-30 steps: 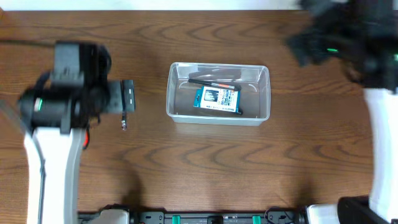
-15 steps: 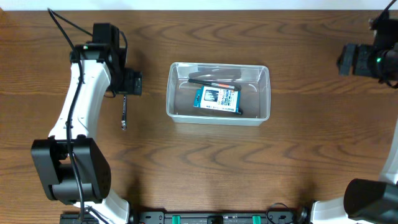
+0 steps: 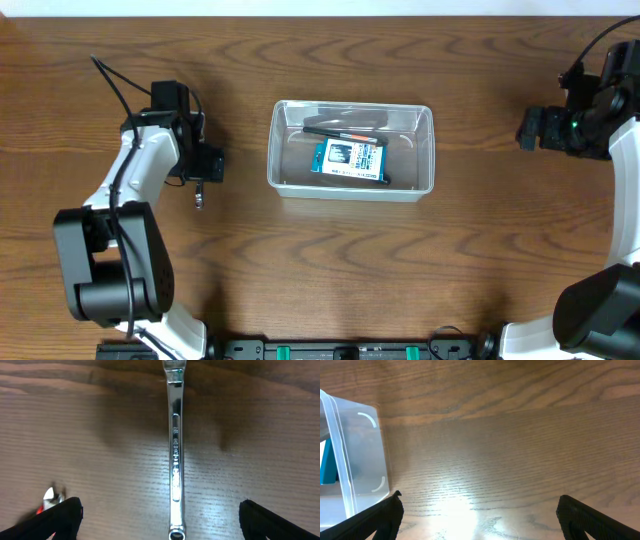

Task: Pack container
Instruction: 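Lower the left gripper onto the silver wrench and grasp it, then carry the wrench with the left gripper into the container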

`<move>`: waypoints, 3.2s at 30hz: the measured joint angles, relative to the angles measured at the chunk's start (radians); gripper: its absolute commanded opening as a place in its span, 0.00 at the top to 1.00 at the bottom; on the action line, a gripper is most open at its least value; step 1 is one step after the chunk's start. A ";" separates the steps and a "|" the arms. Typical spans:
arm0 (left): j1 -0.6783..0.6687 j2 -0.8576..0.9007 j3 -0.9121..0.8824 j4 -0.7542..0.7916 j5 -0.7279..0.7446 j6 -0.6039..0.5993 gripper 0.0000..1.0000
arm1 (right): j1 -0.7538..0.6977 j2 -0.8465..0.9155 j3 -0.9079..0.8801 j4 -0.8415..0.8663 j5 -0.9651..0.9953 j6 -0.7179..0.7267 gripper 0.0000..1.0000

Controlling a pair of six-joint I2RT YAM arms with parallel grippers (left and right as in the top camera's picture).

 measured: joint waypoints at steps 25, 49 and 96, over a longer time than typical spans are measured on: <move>0.000 0.107 0.000 0.012 0.088 0.000 0.02 | 0.000 0.000 0.000 0.007 0.023 0.000 0.01; 0.000 0.103 -0.027 0.036 0.126 -0.001 0.08 | 0.000 0.000 0.000 -0.001 0.023 0.000 0.01; -0.082 0.005 0.226 -0.252 0.123 -0.004 0.94 | 0.000 0.000 0.000 -0.002 0.027 0.000 0.01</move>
